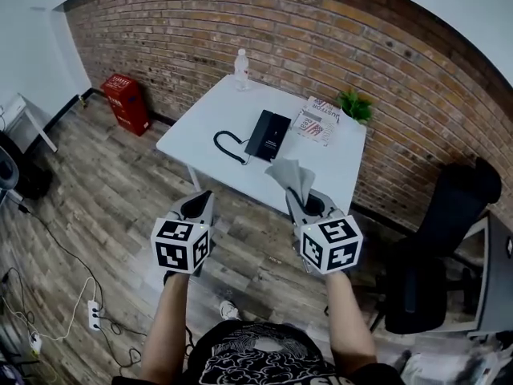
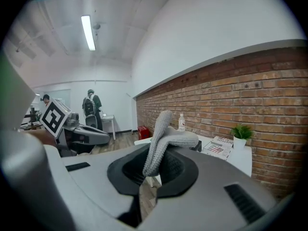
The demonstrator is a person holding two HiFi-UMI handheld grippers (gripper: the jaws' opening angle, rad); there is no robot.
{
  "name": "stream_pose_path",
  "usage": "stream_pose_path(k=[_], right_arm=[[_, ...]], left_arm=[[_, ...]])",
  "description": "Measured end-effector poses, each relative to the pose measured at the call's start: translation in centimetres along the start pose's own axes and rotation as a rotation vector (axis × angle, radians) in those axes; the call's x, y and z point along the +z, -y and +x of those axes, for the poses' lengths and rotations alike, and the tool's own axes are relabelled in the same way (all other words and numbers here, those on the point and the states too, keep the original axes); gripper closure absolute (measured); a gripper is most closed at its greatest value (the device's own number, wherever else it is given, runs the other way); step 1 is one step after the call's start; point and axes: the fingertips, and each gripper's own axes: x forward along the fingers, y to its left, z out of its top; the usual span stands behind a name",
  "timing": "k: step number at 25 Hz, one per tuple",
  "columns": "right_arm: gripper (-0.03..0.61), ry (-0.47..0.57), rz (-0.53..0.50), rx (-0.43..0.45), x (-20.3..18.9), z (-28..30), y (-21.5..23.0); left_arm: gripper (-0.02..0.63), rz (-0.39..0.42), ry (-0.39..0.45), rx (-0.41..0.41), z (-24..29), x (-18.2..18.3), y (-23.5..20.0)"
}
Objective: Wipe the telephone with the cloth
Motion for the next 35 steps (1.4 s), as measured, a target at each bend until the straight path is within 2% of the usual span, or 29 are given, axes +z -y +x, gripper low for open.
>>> stream_pose_path(k=[8, 17, 24, 35], right_arm=[[0.568, -0.007, 0.023, -0.062, 0.7, 4.1, -1.7], [0.568, -0.003, 0.030, -0.098, 1.0, 7.1, -0.6], [0.568, 0.002, 0.049, -0.100, 1.0, 11.1, 2.5], [0.568, -0.021, 0.036, -0.071, 3.4, 20.6, 10.8]], left_arm=[[0.607, 0.011, -0.017, -0.064, 1.3, 0.0, -4.7], [0.607, 0.022, -0.030, -0.101, 3.5, -0.1, -6.4], [0.607, 0.043, -0.048, -0.115, 7.7, 0.5, -7.3], [0.607, 0.049, -0.074, -0.115, 18.9, 5.0, -9.3]])
